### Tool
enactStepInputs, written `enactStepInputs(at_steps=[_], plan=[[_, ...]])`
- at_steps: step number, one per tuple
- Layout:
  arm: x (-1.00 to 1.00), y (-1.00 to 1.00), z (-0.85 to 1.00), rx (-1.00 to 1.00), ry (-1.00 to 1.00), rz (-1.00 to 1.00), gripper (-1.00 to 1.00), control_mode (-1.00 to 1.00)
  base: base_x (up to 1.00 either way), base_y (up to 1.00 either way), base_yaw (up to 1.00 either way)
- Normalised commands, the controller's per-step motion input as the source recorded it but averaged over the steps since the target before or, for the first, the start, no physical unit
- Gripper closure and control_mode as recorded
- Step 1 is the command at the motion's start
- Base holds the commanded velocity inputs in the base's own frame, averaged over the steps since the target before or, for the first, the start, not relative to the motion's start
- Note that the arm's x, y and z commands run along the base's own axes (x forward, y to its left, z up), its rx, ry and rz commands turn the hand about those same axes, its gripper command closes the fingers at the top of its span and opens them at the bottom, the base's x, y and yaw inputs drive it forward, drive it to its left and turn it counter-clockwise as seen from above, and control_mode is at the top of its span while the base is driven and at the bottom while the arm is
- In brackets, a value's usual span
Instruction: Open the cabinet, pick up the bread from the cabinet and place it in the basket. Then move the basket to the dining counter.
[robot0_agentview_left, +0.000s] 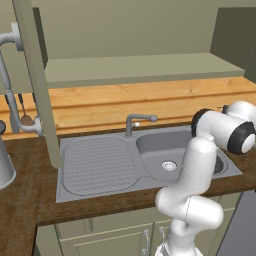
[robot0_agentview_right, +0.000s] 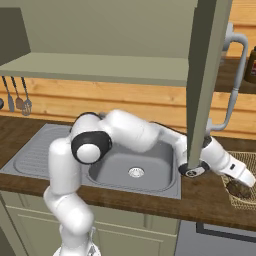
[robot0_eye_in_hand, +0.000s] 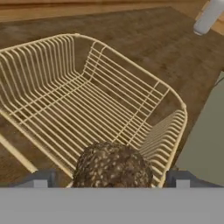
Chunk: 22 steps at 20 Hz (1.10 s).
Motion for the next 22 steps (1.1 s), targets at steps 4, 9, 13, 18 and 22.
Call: enactStepInputs(at_steps=[4,9,13,18,22], plan=[[0.2,0.45,0.12,0.0,0.07,0.0,-1.0,-1.0,0.0,0.0,0.0],[0.03,0.51,0.86,-0.07,0.0,0.04,-1.0,-1.0,0.0,0.0,0.0],[0.63,0.29,0.09,-0.2,0.17,0.13,-1.0,-1.0,0.0,0.0,0.0],[0.78,0.2,-0.01,-0.19,0.27,0.16,-1.0,-1.0,0.0,0.0,0.0],[0.25,-0.1,-0.41,-0.04,0.3,0.08,-1.0,-1.0,0.0,0.0,0.0]])
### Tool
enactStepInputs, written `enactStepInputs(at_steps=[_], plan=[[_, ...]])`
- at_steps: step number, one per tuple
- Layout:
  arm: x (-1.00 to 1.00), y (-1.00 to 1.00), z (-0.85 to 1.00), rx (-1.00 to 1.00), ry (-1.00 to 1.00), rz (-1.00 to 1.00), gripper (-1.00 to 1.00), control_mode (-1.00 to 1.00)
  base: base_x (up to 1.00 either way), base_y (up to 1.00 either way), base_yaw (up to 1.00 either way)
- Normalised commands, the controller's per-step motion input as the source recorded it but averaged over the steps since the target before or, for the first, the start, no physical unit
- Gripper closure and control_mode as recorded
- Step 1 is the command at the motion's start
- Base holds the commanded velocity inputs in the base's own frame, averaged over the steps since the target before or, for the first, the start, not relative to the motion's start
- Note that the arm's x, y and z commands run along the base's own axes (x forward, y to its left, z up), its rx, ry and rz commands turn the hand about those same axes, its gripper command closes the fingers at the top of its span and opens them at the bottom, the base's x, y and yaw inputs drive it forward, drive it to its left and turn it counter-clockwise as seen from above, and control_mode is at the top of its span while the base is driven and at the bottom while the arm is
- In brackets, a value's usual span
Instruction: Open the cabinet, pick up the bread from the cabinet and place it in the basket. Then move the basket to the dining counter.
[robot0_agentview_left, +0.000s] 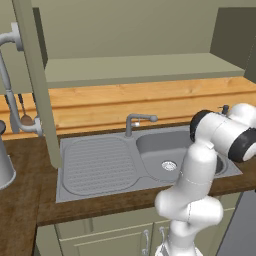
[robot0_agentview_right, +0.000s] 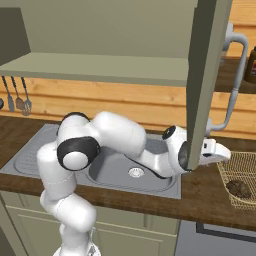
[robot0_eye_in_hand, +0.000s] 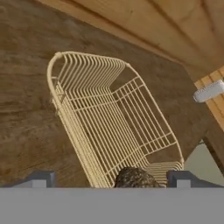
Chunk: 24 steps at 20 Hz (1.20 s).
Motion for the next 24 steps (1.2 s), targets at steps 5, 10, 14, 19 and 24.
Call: enactStepInputs(at_steps=[5,10,14,19,24], plan=[[0.01,-0.19,-0.47,0.07,0.23,0.04,-1.0,-1.0,0.0,0.0,0.0],[0.18,-0.48,0.0,0.07,0.12,0.01,-1.0,-1.0,0.0,0.0,0.0],[0.51,-0.51,0.0,0.01,0.13,0.0,-1.0,-1.0,0.0,0.0,0.0],[0.43,-0.48,0.0,0.0,0.1,0.0,-1.0,-1.0,0.0,0.0,0.0],[0.34,-0.53,0.0,0.0,0.15,0.0,-1.0,-1.0,0.0,0.0,0.0]])
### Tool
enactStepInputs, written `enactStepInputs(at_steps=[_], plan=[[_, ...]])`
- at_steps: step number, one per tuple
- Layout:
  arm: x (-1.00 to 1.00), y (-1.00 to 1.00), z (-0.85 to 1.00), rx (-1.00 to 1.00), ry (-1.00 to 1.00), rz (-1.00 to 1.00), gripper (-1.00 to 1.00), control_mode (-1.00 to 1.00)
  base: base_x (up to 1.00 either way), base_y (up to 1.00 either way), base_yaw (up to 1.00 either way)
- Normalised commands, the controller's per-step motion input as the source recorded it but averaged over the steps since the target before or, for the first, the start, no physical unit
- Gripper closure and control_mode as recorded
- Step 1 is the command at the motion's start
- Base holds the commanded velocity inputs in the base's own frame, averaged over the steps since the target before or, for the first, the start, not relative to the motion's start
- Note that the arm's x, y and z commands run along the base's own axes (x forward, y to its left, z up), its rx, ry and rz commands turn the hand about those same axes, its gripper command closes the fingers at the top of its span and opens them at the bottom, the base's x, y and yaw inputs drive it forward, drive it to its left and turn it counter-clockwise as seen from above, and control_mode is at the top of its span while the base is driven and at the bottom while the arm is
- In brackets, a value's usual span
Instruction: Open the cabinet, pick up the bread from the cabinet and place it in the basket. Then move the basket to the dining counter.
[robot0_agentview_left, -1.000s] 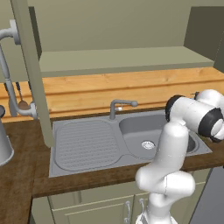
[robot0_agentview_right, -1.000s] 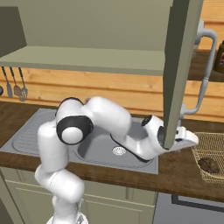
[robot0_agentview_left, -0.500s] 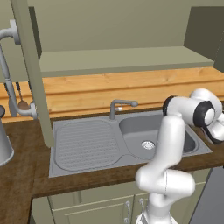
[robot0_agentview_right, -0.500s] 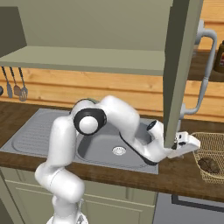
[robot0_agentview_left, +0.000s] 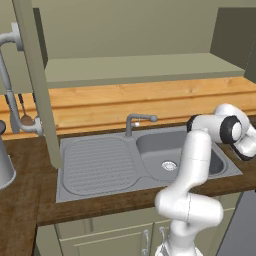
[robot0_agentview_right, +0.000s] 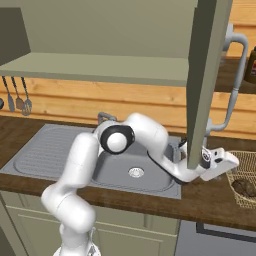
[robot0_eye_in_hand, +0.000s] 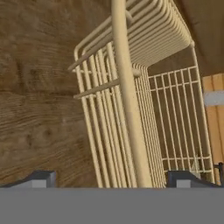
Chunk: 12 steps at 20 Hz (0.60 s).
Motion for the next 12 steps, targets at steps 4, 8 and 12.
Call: enactStepInputs(at_steps=[4,8,12], plan=[[0.36,-0.48,-0.01,0.02,0.17,0.0,-1.0,-1.0,0.0,0.0,0.0],[0.15,-0.48,-0.09,0.08,0.16,0.0,-1.0,-1.0,0.0,0.0,0.0],[0.1,-0.57,-0.38,0.15,0.19,0.0,1.0,-1.0,0.0,0.0,0.0]])
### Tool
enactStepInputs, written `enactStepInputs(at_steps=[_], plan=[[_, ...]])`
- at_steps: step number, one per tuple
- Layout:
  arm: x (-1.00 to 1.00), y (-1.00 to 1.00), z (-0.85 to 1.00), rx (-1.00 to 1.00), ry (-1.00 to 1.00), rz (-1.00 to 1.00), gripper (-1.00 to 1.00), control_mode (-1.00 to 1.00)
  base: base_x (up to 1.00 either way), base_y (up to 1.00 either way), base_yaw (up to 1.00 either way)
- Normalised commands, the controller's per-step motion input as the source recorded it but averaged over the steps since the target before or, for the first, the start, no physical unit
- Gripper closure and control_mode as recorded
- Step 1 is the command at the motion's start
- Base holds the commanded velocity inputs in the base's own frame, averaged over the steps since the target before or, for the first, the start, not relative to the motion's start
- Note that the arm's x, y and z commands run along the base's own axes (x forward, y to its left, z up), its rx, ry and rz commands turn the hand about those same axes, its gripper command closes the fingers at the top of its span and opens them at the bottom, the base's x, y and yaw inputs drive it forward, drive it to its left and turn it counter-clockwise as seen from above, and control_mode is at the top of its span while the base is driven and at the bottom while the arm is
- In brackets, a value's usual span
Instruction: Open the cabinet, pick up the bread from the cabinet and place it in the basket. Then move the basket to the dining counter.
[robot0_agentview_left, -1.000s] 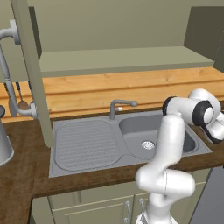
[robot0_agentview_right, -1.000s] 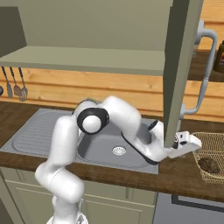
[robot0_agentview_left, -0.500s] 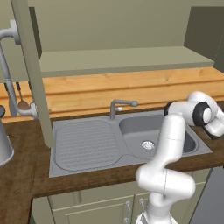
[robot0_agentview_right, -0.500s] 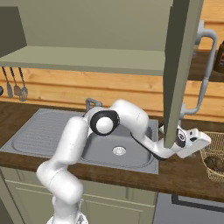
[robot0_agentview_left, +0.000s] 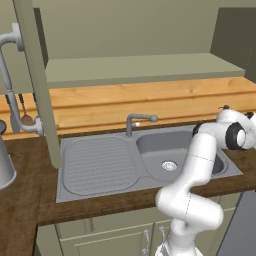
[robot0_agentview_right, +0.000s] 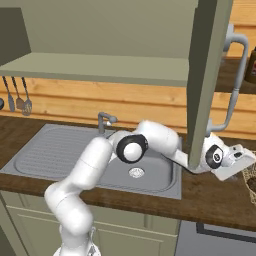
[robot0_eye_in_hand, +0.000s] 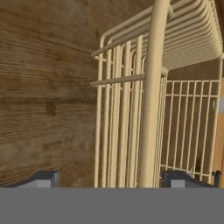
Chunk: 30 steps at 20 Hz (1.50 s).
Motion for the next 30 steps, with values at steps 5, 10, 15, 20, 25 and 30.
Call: enactStepInputs(at_steps=[5,10,15,20,25,30], plan=[[0.06,-0.27,-0.37,0.15,0.17,0.0,1.0,-1.0,0.0,0.0,0.0],[-0.23,0.28,-0.07,0.11,0.01,0.05,1.0,-1.0,0.0,0.0,0.0],[-0.65,0.84,-0.03,0.03,0.0,0.13,1.0,-1.0,0.0,0.0,0.0],[-0.85,1.0,-0.33,0.0,-0.05,0.18,1.0,-1.0,0.0,0.0,0.0],[-0.88,1.0,-0.2,-0.07,-0.12,0.16,1.0,-1.0,0.0,0.0,0.0],[-0.85,1.0,0.34,-0.12,-0.09,0.12,1.0,-1.0,0.0,0.0,0.0]])
